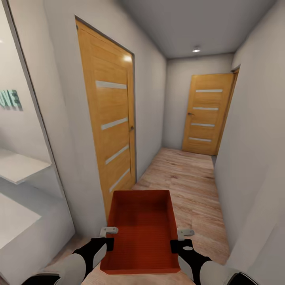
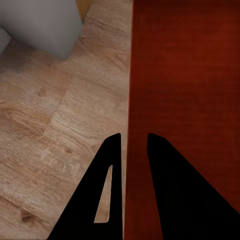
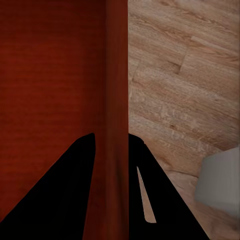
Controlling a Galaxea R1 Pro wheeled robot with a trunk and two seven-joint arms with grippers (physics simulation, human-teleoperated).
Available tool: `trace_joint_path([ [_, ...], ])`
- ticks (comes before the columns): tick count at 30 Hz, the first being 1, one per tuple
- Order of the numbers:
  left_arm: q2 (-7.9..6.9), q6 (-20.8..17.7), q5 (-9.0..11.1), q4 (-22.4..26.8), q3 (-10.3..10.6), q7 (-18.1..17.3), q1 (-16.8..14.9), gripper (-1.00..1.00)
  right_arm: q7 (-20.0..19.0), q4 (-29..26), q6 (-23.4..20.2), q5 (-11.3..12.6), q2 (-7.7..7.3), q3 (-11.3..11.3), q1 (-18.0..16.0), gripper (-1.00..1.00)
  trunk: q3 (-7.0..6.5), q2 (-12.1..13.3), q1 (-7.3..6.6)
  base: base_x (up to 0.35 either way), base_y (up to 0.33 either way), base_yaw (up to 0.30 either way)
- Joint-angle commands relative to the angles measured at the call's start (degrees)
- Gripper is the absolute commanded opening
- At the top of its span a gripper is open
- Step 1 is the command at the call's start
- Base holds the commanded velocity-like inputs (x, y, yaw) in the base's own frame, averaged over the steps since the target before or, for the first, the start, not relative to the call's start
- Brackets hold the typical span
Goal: Move the two storage containers from the living room to the garage. In the garage, place one container on the floor and stack the other container on top of it (either order is fine).
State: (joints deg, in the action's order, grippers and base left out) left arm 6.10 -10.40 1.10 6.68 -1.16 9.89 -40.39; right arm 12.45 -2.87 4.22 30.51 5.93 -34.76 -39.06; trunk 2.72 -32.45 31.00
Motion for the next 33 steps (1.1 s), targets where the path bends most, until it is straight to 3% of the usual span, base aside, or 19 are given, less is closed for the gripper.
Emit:
trace_joint_path([
  [1, -0.22, -0.42, -1.1, 0.26, 0.01, 1.75, -0.02, -1.0, 0.25, 0.23, 0.35, 1.08, -1.05, 0.19, -0.07, -1.0, 0.11, -0.1, 0.06, 0.324, 0.0, -0.149],
  [18, -0.22, -0.41, -1.1, 0.26, 0.01, 1.76, -0.03, -1.0, 0.27, 0.23, 0.35, 1.13, -1.0, 0.21, -0.06, -1.0, 0.11, -0.1, 0.06, 0.323, 0.0, -0.228],
  [33, -0.22, -0.42, -1.1, 0.26, 0.01, 1.74, 0.01, -1.0, 0.26, 0.23, 0.35, 1.13, -1.09, 0.2, -0.11, -1.0, 0.11, -0.1, 0.06, 0.324, 0.0, -0.022],
])
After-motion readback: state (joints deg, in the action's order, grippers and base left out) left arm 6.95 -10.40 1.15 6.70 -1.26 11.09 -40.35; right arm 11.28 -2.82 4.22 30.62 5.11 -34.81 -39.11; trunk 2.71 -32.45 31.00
